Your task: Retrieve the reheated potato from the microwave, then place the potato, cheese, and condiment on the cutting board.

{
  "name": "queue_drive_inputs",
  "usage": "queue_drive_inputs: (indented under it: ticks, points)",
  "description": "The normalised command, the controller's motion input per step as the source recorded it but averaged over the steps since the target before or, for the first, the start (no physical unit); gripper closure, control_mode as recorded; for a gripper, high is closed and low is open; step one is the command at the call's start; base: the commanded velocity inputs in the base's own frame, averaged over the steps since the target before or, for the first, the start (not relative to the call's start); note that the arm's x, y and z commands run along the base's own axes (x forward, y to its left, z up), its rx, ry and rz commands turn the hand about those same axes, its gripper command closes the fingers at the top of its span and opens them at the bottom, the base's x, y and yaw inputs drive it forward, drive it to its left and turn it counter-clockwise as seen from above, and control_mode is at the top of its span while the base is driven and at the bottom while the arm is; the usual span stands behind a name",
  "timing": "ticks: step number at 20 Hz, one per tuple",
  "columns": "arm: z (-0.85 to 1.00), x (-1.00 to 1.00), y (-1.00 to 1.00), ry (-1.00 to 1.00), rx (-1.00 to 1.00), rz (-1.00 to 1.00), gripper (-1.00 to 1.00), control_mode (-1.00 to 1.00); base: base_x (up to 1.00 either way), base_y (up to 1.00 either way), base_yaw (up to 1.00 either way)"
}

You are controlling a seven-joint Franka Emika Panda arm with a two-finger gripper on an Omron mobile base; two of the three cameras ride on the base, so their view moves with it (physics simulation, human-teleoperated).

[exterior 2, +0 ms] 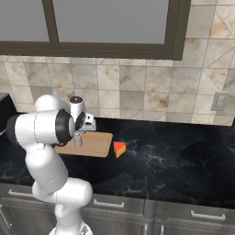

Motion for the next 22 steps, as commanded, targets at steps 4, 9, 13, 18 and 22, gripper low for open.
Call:
queue_drive_inputs:
  ticks: [4,9,13,18,22]
  points:
    - [0.35,0.14,-0.02,0.00,0.00,-0.01,-1.00,-1.00,0.00,0.00,0.00]
    - [0.39,0.02,-0.24,0.05,-0.01,-0.08,-1.00,-1.00,0.00,0.00,0.00]
    - [0.38,-0.11,-0.44,0.03,-0.04,-0.09,-1.00,-1.00,0.00,0.00,0.00]
    - [0.21,-0.32,-0.57,0.00,-0.06,-0.06,-1.00,-1.00,0.00,0.00,0.00]
    - [0.02,-0.39,-0.65,0.02,-0.07,-0.06,-1.00,-1.00,0.00,0.00,0.00]
